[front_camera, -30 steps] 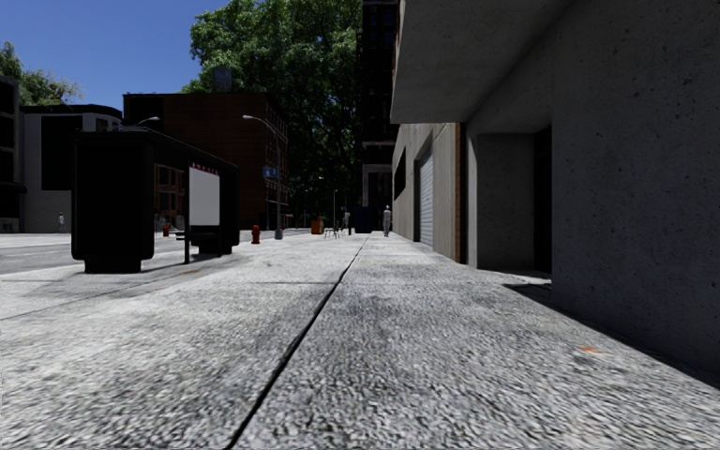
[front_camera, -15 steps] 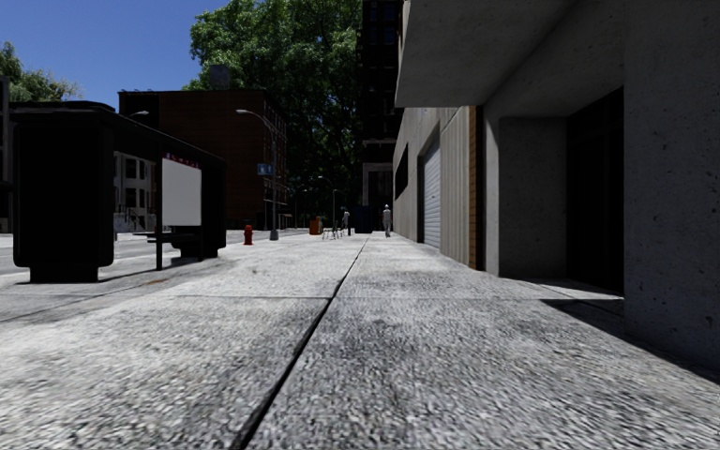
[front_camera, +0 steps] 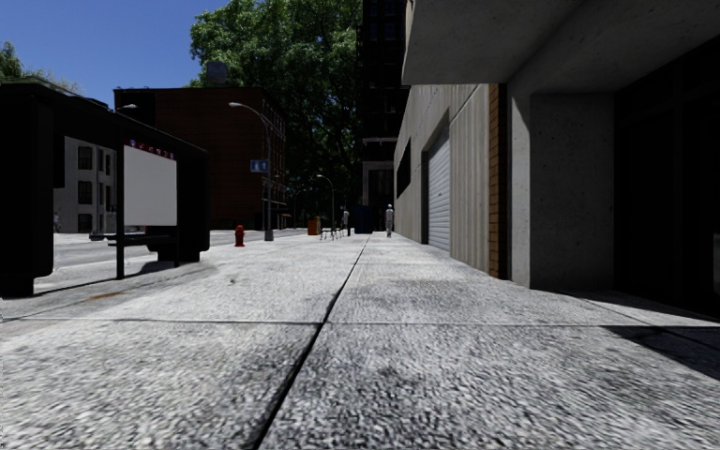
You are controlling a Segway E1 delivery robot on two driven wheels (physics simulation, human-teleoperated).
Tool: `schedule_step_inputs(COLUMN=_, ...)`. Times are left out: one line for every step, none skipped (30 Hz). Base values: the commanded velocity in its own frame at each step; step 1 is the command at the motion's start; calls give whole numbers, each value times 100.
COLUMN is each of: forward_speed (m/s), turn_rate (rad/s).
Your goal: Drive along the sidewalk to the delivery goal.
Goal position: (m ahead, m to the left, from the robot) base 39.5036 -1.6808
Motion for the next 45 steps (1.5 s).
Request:
schedule_step_inputs(forward_speed=200, turn_rate=0)
schedule_step_inputs(forward_speed=200, turn_rate=-1)
schedule_step_inputs(forward_speed=200, turn_rate=-1)
schedule_step_inputs(forward_speed=200, turn_rate=-2)
schedule_step_inputs(forward_speed=200, turn_rate=-9)
schedule_step_inputs(forward_speed=200, turn_rate=-12)
schedule_step_inputs(forward_speed=200, turn_rate=-13)
schedule_step_inputs(forward_speed=200, turn_rate=-13)
schedule_step_inputs(forward_speed=200, turn_rate=-14)
schedule_step_inputs(forward_speed=200, turn_rate=-16)
schedule_step_inputs(forward_speed=200, turn_rate=-18)
schedule_step_inputs(forward_speed=200, turn_rate=-20)
schedule_step_inputs(forward_speed=200, turn_rate=-20)
schedule_step_inputs(forward_speed=200, turn_rate=-20)
schedule_step_inputs(forward_speed=200, turn_rate=-20)
schedule_step_inputs(forward_speed=200, turn_rate=-20)
schedule_step_inputs(forward_speed=200, turn_rate=-20)
schedule_step_inputs(forward_speed=200, turn_rate=-20)
schedule_step_inputs(forward_speed=200, turn_rate=-20)
schedule_step_inputs(forward_speed=200, turn_rate=-20)
schedule_step_inputs(forward_speed=200, turn_rate=-20)
schedule_step_inputs(forward_speed=200, turn_rate=-20)
schedule_step_inputs(forward_speed=200, turn_rate=-20)
schedule_step_inputs(forward_speed=200, turn_rate=-20)
schedule_step_inputs(forward_speed=200, turn_rate=-20)
schedule_step_inputs(forward_speed=200, turn_rate=-20)
schedule_step_inputs(forward_speed=200, turn_rate=-20)
schedule_step_inputs(forward_speed=200, turn_rate=-20)
schedule_step_inputs(forward_speed=200, turn_rate=-20)
schedule_step_inputs(forward_speed=200, turn_rate=-20)
schedule_step_inputs(forward_speed=200, turn_rate=-15)
schedule_step_inputs(forward_speed=200, turn_rate=-15)
schedule_step_inputs(forward_speed=200, turn_rate=0)
schedule_step_inputs(forward_speed=200, turn_rate=0)
schedule_step_inputs(forward_speed=200, turn_rate=0)
schedule_step_inputs(forward_speed=200, turn_rate=0)
schedule_step_inputs(forward_speed=200, turn_rate=0)
schedule_step_inputs(forward_speed=200, turn_rate=0)
schedule_step_inputs(forward_speed=200, turn_rate=0)
schedule_step_inputs(forward_speed=200, turn_rate=0)
schedule_step_inputs(forward_speed=200, turn_rate=0)
schedule_step_inputs(forward_speed=200, turn_rate=0)
schedule_step_inputs(forward_speed=200, turn_rate=0)
schedule_step_inputs(forward_speed=200, turn_rate=0)
schedule_step_inputs(forward_speed=200, turn_rate=0)
